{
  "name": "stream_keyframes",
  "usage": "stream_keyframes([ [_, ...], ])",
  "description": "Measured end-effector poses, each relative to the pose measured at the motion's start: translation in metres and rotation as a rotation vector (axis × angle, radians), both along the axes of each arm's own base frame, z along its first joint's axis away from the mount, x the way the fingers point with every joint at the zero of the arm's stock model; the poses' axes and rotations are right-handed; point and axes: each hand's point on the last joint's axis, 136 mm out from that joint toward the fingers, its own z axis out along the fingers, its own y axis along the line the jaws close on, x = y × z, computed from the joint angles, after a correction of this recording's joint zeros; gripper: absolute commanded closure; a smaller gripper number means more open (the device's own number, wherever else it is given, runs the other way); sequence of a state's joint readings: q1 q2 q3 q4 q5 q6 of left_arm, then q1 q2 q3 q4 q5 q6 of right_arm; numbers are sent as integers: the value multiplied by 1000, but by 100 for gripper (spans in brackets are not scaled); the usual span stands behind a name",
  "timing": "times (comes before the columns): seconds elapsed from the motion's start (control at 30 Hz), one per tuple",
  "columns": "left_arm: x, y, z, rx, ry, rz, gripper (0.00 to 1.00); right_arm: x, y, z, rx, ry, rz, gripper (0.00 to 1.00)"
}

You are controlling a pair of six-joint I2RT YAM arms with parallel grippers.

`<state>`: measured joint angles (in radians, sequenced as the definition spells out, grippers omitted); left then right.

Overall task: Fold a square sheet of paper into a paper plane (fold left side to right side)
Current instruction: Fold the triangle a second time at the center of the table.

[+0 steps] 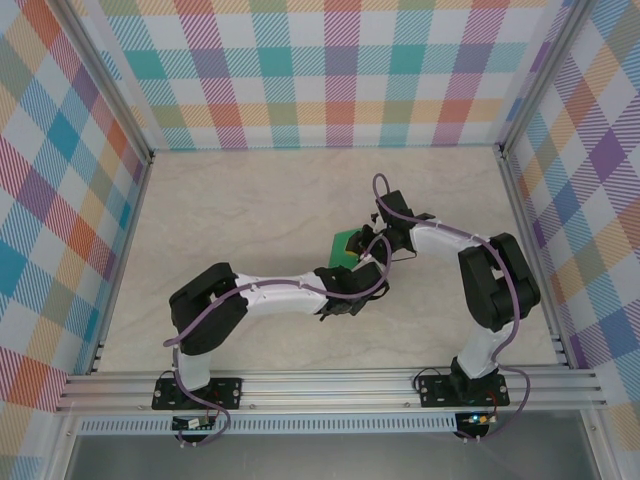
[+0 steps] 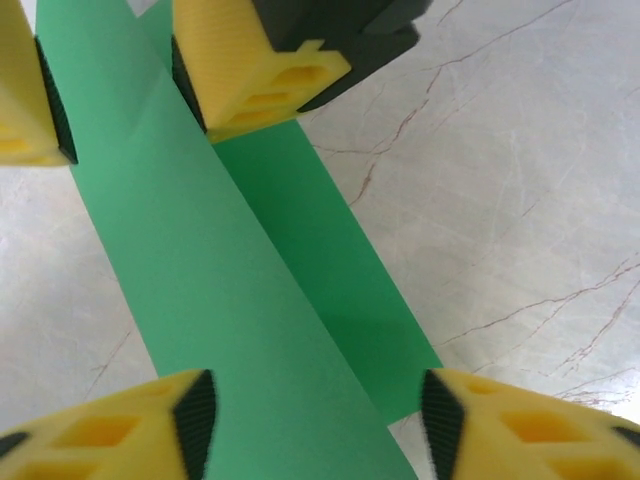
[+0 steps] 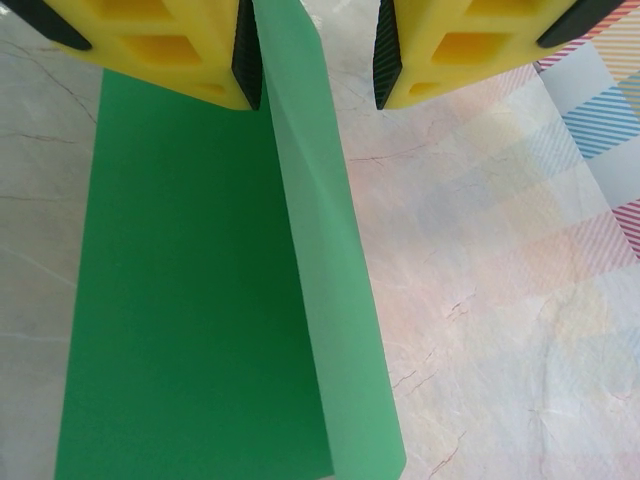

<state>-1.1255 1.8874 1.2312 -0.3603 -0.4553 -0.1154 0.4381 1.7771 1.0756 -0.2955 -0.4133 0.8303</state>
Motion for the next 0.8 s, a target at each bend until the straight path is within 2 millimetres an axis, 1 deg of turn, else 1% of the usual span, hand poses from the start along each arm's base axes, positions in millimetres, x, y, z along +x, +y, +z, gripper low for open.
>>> stream_keyframes([
  [0.2, -6, 10, -1, 15, 5, -11, 76, 1, 0, -4, -13, 10, 5, 63],
  [0.27, -6, 11, 1, 12, 4, -16, 82, 1, 0, -4, -13, 10, 5, 63],
  [0.4, -6, 10, 2, 10, 1, -21, 90, 4, 0, -1, -18, -7, 12, 60],
  [0.57, -7, 9, 2, 5, 9, -26, 94, 11, -4, 8, -28, -48, 17, 49],
  [0.6, -8, 8, 2, 2, 11, -27, 94, 12, -7, 12, -30, -59, 14, 46],
  [0.67, -9, 8, 3, -5, 18, -29, 95, 15, -15, 26, -30, -94, -1, 42],
  [0.73, -10, 6, 5, -19, 27, -31, 95, 21, -26, 50, -23, -156, -25, 37],
  [0.8, -11, 6, 8, -38, 35, -27, 96, 24, -38, 75, -14, -226, -52, 35],
])
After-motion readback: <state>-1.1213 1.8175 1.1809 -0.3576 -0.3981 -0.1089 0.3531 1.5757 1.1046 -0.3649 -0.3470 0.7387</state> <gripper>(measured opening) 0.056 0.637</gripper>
